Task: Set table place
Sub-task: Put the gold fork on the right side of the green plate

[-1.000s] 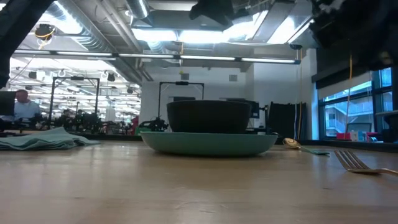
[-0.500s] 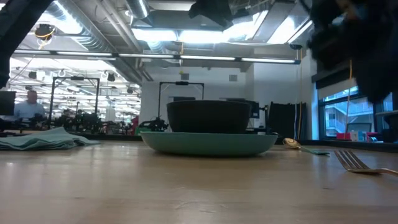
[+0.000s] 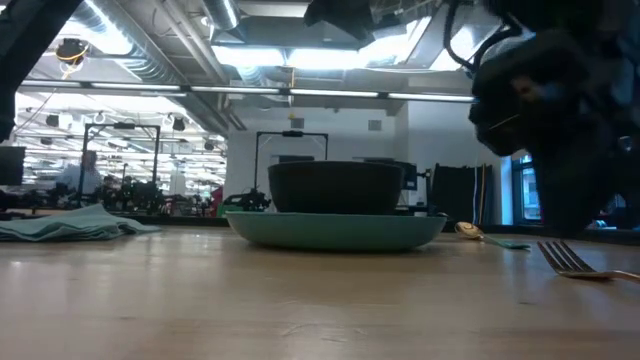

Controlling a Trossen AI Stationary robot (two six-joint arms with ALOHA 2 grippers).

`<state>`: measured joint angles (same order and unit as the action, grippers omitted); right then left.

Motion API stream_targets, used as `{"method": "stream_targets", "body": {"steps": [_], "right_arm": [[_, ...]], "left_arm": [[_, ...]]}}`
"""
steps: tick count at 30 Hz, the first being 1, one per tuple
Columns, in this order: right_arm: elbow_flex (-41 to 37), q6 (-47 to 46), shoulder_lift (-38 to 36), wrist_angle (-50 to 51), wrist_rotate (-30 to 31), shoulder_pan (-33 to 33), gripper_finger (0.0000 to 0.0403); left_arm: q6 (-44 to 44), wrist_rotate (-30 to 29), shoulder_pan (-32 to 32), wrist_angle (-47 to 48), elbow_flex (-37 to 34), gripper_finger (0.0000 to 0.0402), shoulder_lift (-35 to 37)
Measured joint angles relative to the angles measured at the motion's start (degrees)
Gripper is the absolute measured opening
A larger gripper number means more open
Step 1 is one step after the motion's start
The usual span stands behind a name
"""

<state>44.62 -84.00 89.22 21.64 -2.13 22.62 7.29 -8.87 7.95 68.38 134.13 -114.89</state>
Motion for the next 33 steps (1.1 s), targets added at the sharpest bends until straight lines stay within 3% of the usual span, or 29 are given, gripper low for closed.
{"method": "stream_targets", "body": {"steps": [26, 33], "right_arm": [[-0.02, 1.83, 0.80, -0.40, -1.82, -1.01, 0.0084], [0.25, 0.18, 0.80, -3.08, -8.80, -0.26, 0.0084]], "left_arm": [[0.00, -0.01, -0.53, 0.24, 0.00, 0.0121, -0.02], [0.28, -0.03, -0.53, 0.24, 0.00, 0.0121, -0.04]]}}
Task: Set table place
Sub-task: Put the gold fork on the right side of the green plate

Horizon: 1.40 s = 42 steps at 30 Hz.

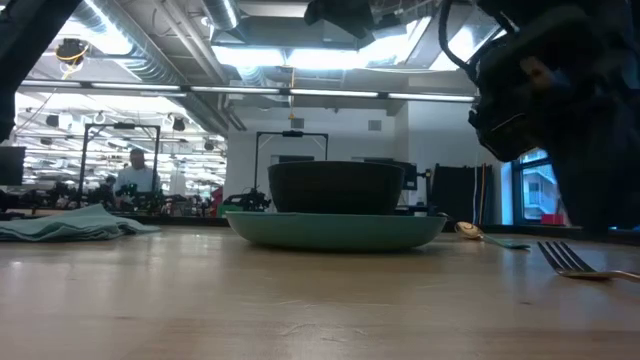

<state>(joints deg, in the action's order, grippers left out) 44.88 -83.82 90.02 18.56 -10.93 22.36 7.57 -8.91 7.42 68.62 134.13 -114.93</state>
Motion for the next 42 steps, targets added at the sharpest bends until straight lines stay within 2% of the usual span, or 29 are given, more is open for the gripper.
{"method": "stream_targets", "body": {"steps": [5, 8, 12, 17, 23, 29, 42], "right_arm": [[3.00, -4.71, 0.00, 1.43, -2.70, 2.98, 0.0084], [4.69, -10.95, -0.02, 1.60, -2.66, 5.68, 0.0084], [4.61, -20.87, -0.02, 2.94, 0.82, 8.95, 0.0084], [4.27, -26.79, 0.83, 5.13, 2.00, 9.95, 0.0084], [4.75, -27.10, 4.19, -2.97, 3.71, 9.71, 0.0084], [5.95, -26.81, 9.51, -3.78, 3.34, 9.71, 0.0084], [6.06, -27.27, 9.75, -4.34, 4.78, 8.88, 0.0084]], "left_arm": [[1.80, 0.00, 0.00, 0.00, 0.00, 0.0121, 0.00], [1.80, 0.00, 0.00, 0.00, 0.00, 0.0121, -0.02], [2.37, 0.00, 0.00, 0.00, 0.00, 0.0121, -0.02], [2.58, -0.32, -0.12, -0.02, 0.00, 0.0121, -0.02], [2.59, -1.14, -1.19, 0.17, 0.02, 0.0121, -0.02], [2.82, -1.68, -2.80, 0.17, 0.02, 0.0121, -0.02], [2.41, -2.43, -3.39, 1.96, 0.02, 0.0121, -0.02]]}}
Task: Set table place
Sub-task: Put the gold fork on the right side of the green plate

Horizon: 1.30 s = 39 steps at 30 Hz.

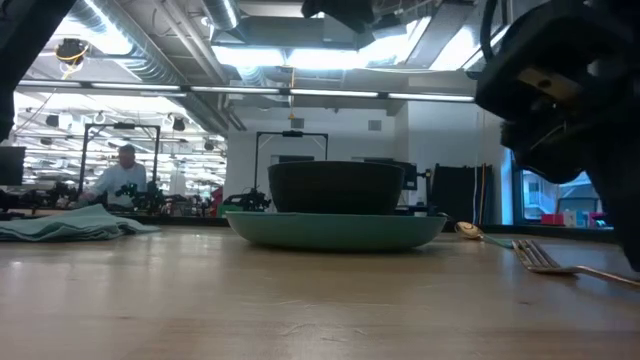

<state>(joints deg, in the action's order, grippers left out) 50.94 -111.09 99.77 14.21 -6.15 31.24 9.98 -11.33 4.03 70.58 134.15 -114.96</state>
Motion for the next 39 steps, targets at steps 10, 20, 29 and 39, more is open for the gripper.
{"method": "stream_targets", "body": {"steps": [10, 20, 29, 39], "right_arm": [[0.00, -1.06, 0.00, -1.18, 0.09, -0.07, 0.0084], [0.00, -1.00, 0.85, -4.48, 1.45, -0.44, 0.0084], [0.00, -1.04, 1.20, -4.20, 2.14, -0.76, 0.0084], [0.25, 0.80, 4.48, -5.86, 1.45, -0.88, 0.0084]], "left_arm": [[-0.05, 0.00, 0.00, 1.21, 0.00, 0.0121, 0.00], [-0.05, 0.00, 0.00, 1.25, 0.00, 0.0121, 0.00], [-0.06, 0.00, 0.00, 1.27, 0.00, 0.0121, 0.00], [-0.07, 0.00, 0.12, 1.31, 0.00, 0.0121, 0.00]]}}
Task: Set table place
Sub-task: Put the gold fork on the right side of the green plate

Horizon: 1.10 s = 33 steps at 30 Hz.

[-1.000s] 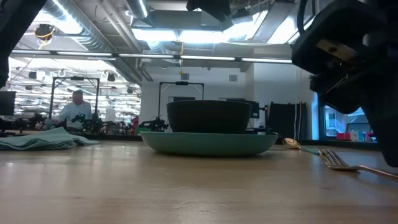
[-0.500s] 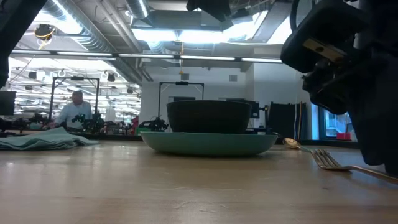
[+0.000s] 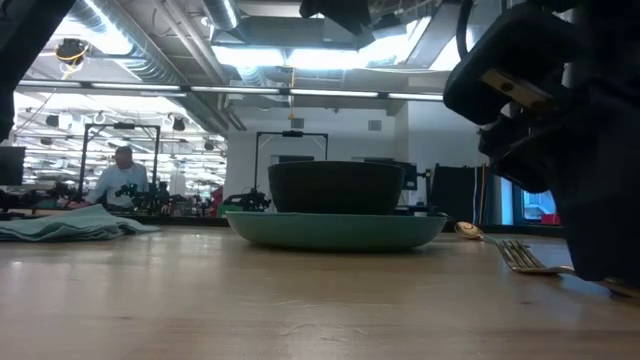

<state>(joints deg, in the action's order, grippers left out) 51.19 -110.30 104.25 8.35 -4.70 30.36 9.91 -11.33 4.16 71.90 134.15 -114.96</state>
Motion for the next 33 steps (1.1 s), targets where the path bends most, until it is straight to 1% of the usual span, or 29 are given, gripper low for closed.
{"method": "stream_targets", "body": {"steps": [3, 8, 9, 12, 15, 19, 22, 24, 28, 33], "right_arm": [[-0.01, 2.57, 0.04, 0.56, -0.05, -0.59, 0.0075], [-0.08, 3.82, -0.04, 0.98, 0.03, -0.91, 0.0018], [-0.08, 3.84, -0.02, 0.95, 0.17, -0.95, 0.0013], [-0.10, 3.03, -0.46, 0.97, 0.80, -0.95, 0.0019], [0.67, 2.90, -1.99, 3.05, 3.18, -0.95, 0.0018], [4.32, 2.99, -6.08, 11.91, 7.91, -1.13, 0.0003], [6.78, 3.99, -8.35, 21.55, 7.64, -1.28, 0.0003], [7.49, 4.60, -8.90, 25.08, 7.52, -1.38, 0.0003], [7.58, 7.01, -9.10, 21.83, 7.40, -1.51, 0.0013], [7.42, 10.33, -7.44, 18.86, 7.19, -3.09, 0.0049]], "left_arm": [[-0.01, 0.01, 0.25, 0.00, 0.00, 0.0121, 0.00], [-0.02, -0.02, 0.77, 0.02, 0.00, 0.0121, 0.00], [-0.02, -0.02, 0.84, 0.07, 0.00, 0.0121, 0.00], [-0.04, -0.02, 0.99, 0.17, 0.00, 0.0121, 0.00], [-0.07, -0.02, 0.99, 0.18, 0.00, 0.0121, 0.00], [-1.09, 0.00, 0.97, 0.42, 0.00, 0.0121, 0.00], [-1.16, -0.02, 0.97, 0.82, 0.00, 0.0121, 0.00], [-1.29, -0.01, 0.97, 1.16, 0.00, 0.0121, 0.00], [-1.33, -0.02, 0.91, 1.88, 0.00, 0.0121, 0.00], [-1.31, -0.02, 0.35, 3.39, 0.00, 0.0121, 0.00]]}}
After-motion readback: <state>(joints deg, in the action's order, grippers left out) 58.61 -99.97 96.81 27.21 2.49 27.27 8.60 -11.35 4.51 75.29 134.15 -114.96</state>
